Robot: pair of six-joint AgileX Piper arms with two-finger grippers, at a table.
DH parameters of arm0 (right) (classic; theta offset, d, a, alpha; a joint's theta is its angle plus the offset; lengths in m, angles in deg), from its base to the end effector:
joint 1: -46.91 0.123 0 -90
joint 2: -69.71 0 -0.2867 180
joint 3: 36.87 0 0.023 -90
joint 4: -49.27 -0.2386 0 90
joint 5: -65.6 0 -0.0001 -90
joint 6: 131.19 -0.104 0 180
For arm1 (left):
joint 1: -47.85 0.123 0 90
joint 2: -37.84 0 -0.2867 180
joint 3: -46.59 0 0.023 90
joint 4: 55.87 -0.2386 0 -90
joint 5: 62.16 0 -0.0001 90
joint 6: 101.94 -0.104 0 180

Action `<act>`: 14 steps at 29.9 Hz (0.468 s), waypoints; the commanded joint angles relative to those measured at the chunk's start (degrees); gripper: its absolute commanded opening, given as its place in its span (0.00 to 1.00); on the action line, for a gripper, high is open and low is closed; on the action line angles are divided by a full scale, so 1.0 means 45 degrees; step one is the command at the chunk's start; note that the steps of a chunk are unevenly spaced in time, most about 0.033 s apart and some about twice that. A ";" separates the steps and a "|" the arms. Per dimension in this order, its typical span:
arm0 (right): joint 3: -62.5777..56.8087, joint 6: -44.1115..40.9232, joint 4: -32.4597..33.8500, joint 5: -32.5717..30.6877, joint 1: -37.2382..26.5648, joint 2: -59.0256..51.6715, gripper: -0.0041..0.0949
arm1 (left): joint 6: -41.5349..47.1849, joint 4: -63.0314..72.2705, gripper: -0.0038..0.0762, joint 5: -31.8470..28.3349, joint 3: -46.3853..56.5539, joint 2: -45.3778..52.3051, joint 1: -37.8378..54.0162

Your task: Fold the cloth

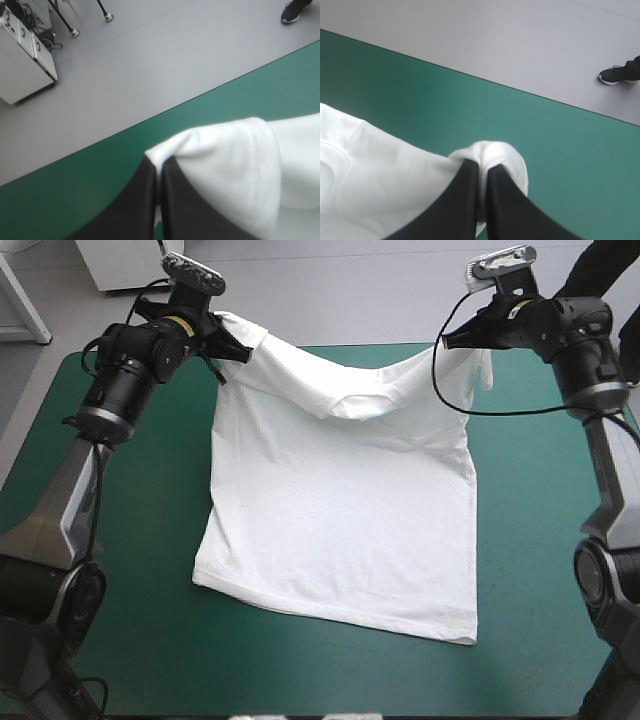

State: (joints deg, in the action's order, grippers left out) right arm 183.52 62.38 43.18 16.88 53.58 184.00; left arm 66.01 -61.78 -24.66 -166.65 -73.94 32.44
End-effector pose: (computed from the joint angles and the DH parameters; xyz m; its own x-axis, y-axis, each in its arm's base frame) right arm 0.4244 0.0580 0.4169 -0.4954 -0.2243 -0.8392 -0.2685 0.9583 -0.0977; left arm 0.4153 -0.1077 0.4138 -0.3424 0.3926 -0.8536 0.3232 0.9023 0.2854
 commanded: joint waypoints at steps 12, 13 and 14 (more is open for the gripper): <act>0.0537 0.1182 -0.1108 0.0044 -0.0643 0.2326 0.02 | 0.0015 0.1596 0.04 -0.0227 -0.0324 -0.1977 0.0434; 0.0537 0.1234 -0.1361 -0.0116 -0.0808 0.2462 0.02 | -0.0199 0.1793 0.04 -0.0151 -0.0324 -0.2047 0.0434; 0.0537 0.1262 -0.1455 -0.0272 -0.0893 0.2528 0.02 | -0.0271 0.1851 0.04 -0.0011 -0.0324 -0.2078 0.0434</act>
State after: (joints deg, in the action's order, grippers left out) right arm 183.92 66.58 39.18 14.52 51.32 197.91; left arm 65.61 -55.87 -22.50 -166.65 -86.32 34.40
